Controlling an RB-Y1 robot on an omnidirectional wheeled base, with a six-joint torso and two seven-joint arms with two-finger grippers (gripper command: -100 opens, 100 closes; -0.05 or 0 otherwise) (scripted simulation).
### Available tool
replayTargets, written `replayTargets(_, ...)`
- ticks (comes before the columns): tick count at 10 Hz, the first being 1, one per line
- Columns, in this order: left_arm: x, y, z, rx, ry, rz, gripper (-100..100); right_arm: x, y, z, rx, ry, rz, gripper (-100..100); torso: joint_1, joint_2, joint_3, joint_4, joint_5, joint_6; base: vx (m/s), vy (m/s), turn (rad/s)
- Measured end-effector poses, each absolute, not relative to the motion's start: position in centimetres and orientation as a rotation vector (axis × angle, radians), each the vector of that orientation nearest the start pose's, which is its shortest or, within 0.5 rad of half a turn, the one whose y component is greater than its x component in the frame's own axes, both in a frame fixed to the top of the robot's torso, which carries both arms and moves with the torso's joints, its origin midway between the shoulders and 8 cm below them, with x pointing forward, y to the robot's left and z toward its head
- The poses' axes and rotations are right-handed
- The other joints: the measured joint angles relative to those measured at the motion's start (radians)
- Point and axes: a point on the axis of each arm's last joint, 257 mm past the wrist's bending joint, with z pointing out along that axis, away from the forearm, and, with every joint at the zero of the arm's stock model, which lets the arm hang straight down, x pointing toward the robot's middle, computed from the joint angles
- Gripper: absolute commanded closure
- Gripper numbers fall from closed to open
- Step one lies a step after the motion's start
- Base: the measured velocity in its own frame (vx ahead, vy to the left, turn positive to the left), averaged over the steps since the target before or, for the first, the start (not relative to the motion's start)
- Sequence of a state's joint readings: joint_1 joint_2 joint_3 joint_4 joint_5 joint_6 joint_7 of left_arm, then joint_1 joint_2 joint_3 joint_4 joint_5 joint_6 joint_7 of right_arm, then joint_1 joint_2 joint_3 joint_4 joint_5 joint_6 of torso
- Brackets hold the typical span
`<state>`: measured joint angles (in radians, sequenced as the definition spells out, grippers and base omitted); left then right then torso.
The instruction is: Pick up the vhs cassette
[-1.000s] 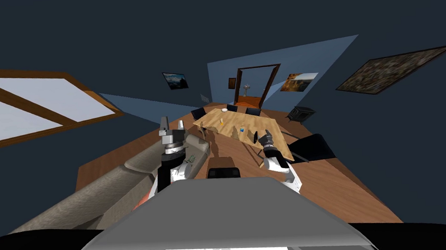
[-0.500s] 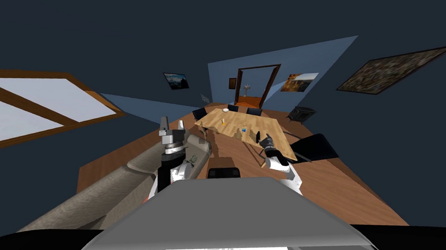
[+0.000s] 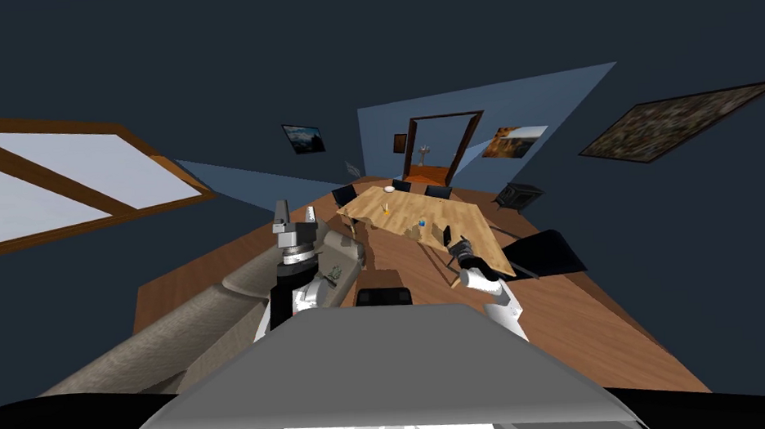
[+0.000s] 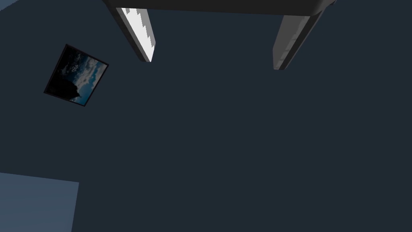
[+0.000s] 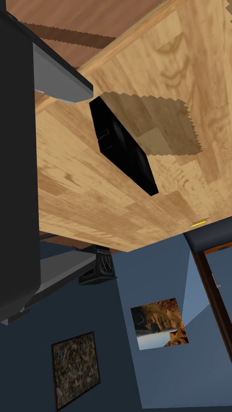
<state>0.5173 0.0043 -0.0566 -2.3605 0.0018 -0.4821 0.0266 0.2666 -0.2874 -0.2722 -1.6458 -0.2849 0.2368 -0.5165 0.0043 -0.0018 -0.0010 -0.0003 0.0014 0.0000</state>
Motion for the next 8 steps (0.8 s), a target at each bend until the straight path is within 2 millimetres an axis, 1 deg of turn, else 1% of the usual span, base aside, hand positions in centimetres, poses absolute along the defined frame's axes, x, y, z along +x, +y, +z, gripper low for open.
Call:
replayTargets(1,33.1,26.0,5.1,-0.636,0.574,-1.391,0,41.6,-48.0,-32.4,1.943,0.781,1.081,-100,-0.001,0.001,0.000,0.000,0.000,0.000,0.013,0.059,0.017)
replayTargets(2,33.1,26.0,5.1,-0.636,0.574,-1.391,0,41.1,-48.7,-33.3,1.991,0.756,1.061,-100,-0.001,0.000,0.000,0.000,0.000,0.000,0.015,0.063,0.002)
replayTargets(3,33.1,26.0,5.1,-0.636,0.574,-1.391,0,40.9,-49.1,-34.3,2.039,0.740,1.040,-100,-0.001,0.000,0.000,0.000,0.000,0.000,0.033,0.094,0.021)
replayTargets(4,33.1,26.0,5.1,-0.636,0.574,-1.391,0,40.7,-50.1,-35.2,2.089,0.708,1.022,-100,0.001,-0.001,0.000,0.000,0.000,0.000,0.034,0.070,0.007)
replayTargets(5,33.1,26.0,5.1,-0.636,0.574,-1.391,0,39.6,-50.6,-36.3,2.143,0.686,0.994,-100,0.000,-0.001,0.000,0.000,0.000,0.000,0.010,0.023,-0.007)
replayTargets(6,33.1,26.0,5.1,-0.636,0.574,-1.391,0,39.5,-50.9,-37.1,2.171,0.680,0.975,-100,-0.003,0.000,0.000,0.000,0.000,0.000,0.023,0.034,0.030)
replayTargets(7,33.1,26.0,5.1,-0.636,0.574,-1.391,0,39.1,-51.7,-37.7,2.214,0.647,0.959,-100,-0.003,0.000,0.000,0.000,-0.001,0.000,0.027,0.040,0.015)
replayTargets(8,33.1,26.0,5.1,-0.636,0.574,-1.391,0,38.4,-52.2,-39.2,2.262,0.622,0.931,-100,-0.003,0.000,0.000,0.000,-0.001,0.000,0.042,0.062,0.028)
